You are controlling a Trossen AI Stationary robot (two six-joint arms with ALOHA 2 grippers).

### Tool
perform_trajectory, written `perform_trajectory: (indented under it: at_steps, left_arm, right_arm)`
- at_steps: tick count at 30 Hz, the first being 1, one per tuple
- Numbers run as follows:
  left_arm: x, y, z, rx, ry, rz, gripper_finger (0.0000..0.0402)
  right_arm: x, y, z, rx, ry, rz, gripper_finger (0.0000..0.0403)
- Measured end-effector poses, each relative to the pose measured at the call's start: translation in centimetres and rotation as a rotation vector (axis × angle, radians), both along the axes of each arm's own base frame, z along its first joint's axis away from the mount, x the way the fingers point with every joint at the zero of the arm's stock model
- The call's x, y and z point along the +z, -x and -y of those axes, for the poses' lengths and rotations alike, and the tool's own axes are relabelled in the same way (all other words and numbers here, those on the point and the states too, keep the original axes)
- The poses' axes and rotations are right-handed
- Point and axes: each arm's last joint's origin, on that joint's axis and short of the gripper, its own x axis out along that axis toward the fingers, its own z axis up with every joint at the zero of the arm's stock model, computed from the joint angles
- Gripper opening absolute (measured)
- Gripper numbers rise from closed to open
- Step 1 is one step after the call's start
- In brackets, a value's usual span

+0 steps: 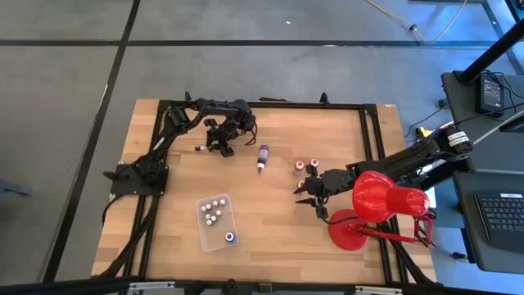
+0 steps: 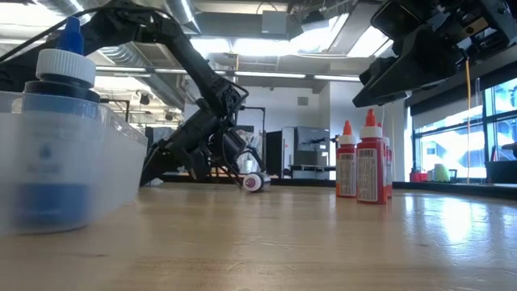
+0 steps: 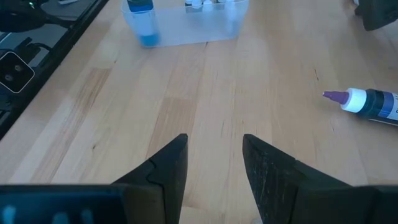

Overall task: Pick & Place food coloring
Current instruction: Put the small green food coloring bottle into the bin

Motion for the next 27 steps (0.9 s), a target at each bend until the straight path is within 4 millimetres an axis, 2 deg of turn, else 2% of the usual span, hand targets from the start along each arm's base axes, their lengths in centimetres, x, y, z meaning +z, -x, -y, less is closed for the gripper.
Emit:
perform_trajectory:
  at_steps: [27]
  left_arm:
    - [-0.05, -0.08, -0.07, -0.009, -0.013, 0.01, 0.0109]
  right_arm:
    - [-0.01, 0.0, 0.0, 0.0, 0.001, -0.001, 0.0157]
